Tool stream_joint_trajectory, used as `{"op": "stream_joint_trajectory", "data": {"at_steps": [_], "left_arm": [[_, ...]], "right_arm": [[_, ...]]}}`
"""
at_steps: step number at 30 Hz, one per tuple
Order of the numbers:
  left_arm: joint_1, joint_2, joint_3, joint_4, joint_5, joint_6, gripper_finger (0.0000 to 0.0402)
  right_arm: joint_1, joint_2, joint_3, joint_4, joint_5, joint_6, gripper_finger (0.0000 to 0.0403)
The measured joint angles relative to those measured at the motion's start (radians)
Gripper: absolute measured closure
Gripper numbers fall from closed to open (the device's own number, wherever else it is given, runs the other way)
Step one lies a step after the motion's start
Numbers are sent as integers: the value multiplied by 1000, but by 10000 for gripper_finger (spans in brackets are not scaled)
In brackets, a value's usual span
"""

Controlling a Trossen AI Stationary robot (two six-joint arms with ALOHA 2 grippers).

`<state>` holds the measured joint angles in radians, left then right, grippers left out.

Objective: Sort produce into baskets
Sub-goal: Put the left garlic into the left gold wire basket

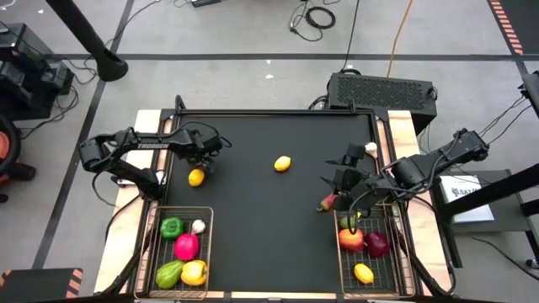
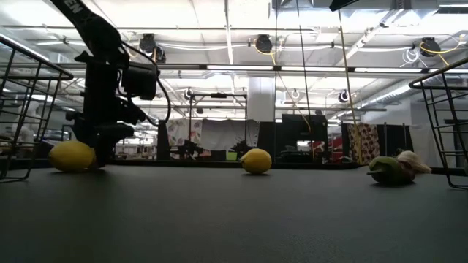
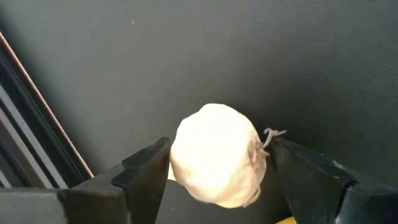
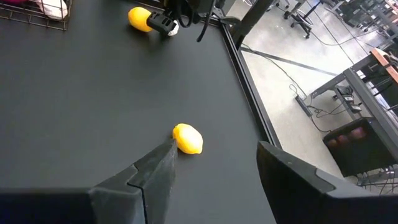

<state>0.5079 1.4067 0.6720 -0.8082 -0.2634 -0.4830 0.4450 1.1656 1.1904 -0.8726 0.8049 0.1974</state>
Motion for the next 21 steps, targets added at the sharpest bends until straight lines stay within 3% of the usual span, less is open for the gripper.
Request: {"op": "stream_joint_trajectory", "data": {"at_steps": [4, 13, 21], "left_arm": [[0, 0, 0, 3, 1, 18, 131], [0, 0, 2, 1, 4, 18, 191], [-51, -1, 168, -249, 50, 30, 185]], "right_arm": [[0, 0, 0, 0, 0, 0, 190], [0, 0, 0, 0, 1, 0, 190], [0, 0, 0, 0, 1, 0, 190]]}}
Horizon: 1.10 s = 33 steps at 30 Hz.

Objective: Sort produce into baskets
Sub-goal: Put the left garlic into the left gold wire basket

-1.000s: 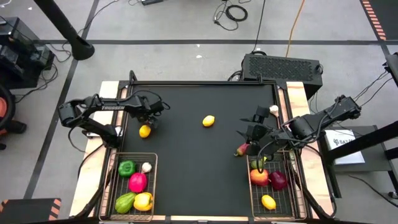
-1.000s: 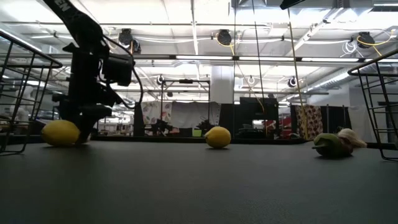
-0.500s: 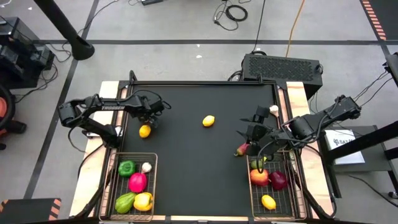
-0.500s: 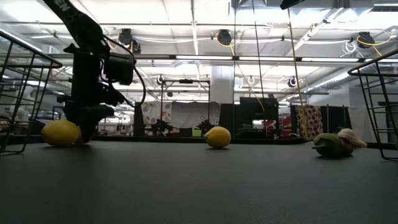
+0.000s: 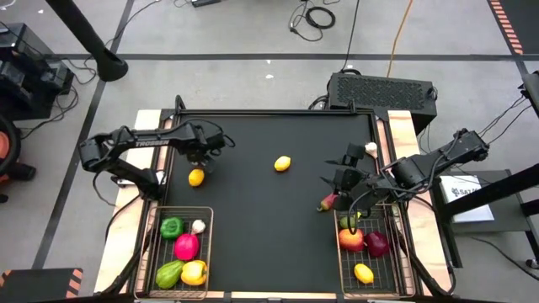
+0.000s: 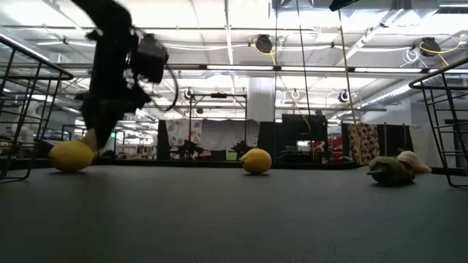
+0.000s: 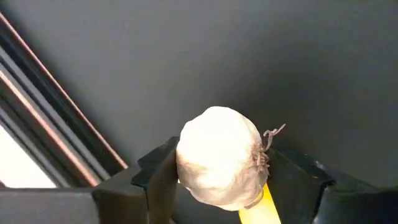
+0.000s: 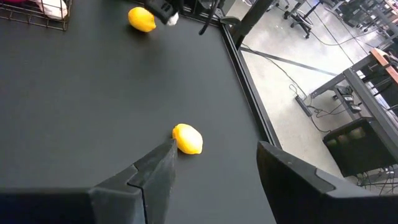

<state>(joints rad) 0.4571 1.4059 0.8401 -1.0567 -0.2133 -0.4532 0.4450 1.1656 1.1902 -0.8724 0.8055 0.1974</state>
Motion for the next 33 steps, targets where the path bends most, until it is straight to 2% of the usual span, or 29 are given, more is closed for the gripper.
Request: {"op": "stream_joint_trajectory", "data": {"at_steps": [8, 12, 15, 19, 21, 28, 33], "left_arm": [[-151, -4, 301, -348, 31, 12, 185], [-251, -33, 457, -490, 99, -83, 185], [-347, -76, 527, -504, 168, -173, 185], [-496, -141, 559, -502, 278, -342, 185], [-585, -164, 559, -499, 296, -436, 185], [-913, -170, 552, -450, 297, -753, 185], [-1099, -113, 508, -331, 234, -841, 185]], "right_arm": [[0, 0, 0, 0, 1, 4, 190], [0, 0, 0, 0, 1, 7, 190], [0, 0, 0, 0, 1, 7, 190], [0, 0, 0, 0, 1, 7, 190], [0, 0, 0, 0, 0, 7, 190], [0, 0, 0, 0, 0, 8, 190], [0, 0, 0, 0, 0, 8, 190]]}}
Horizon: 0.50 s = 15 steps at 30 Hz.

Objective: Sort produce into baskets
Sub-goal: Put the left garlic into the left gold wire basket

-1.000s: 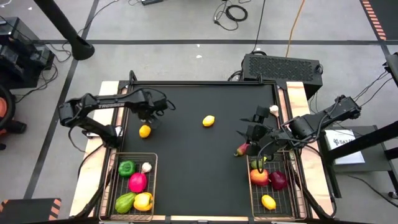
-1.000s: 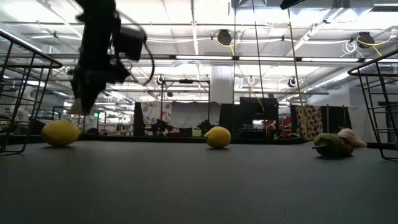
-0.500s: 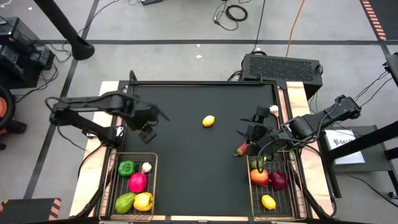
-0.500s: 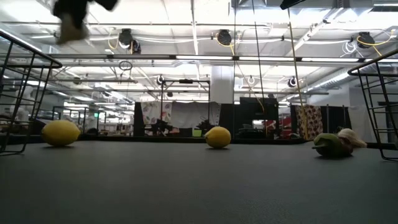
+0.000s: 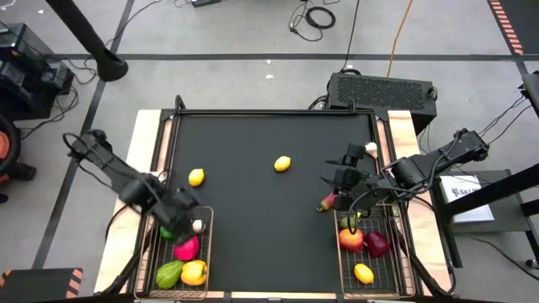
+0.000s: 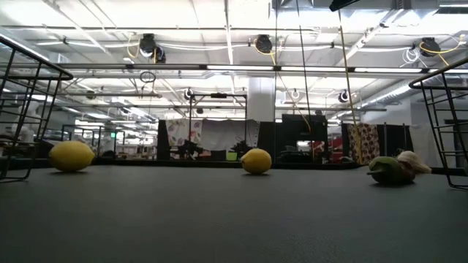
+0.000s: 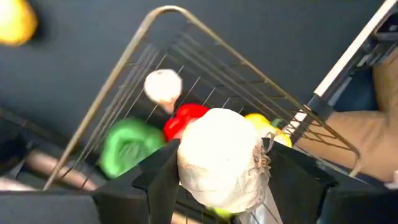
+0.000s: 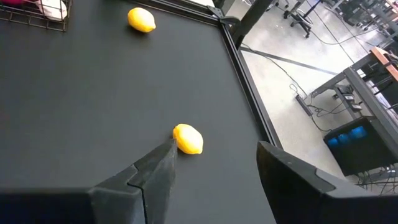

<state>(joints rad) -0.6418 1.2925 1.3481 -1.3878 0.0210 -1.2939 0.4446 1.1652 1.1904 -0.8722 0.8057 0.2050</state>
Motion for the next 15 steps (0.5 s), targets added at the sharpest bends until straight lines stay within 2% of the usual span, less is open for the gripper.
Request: {"op": "stream_joint_trajectory", "data": {"at_steps": [3, 11, 15], "left_arm": [[-64, 48, -35, 77, -55, -3, 184], [-130, 158, -43, 194, -72, -24, 181], [-143, 171, -43, 192, -77, -60, 141]], "right_arm": [[0, 0, 0, 0, 0, 2, 190], [0, 0, 0, 0, 0, 19, 190], [0, 0, 0, 0, 0, 25, 190]]}}
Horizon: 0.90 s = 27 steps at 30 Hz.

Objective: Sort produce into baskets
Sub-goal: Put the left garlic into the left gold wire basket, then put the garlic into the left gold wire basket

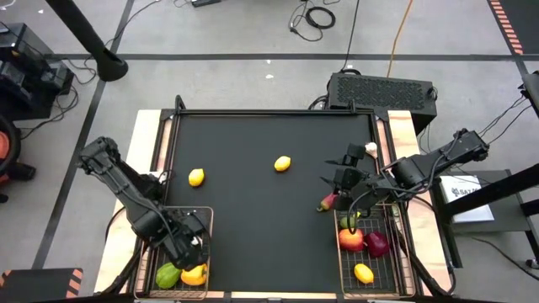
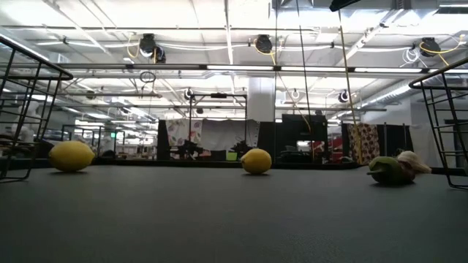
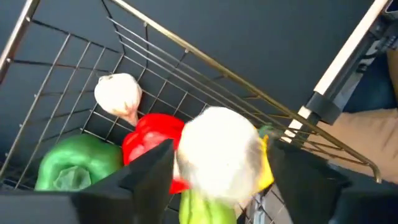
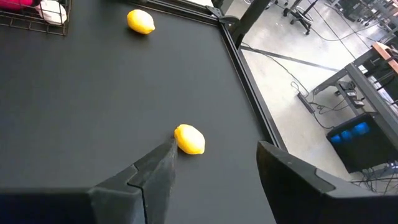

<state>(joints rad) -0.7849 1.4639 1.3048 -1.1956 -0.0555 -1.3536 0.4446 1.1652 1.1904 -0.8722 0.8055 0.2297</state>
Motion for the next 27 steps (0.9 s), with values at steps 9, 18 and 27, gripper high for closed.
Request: {"op": "stream_joint_trajectory", "data": {"at_steps": [9, 18, 27], "left_arm": [[3, -2, 3, -134, -366, 111, 58], [92, -3, 65, 66, -940, 492, 57], [221, 5, 4, 257, -1037, 732, 57]], "right_arm": [[-43, 7, 2, -51, 87, 116, 190], [-453, 16, 39, -231, -171, 73, 190], [-890, 80, 43, -427, -415, -2, 153]]}}
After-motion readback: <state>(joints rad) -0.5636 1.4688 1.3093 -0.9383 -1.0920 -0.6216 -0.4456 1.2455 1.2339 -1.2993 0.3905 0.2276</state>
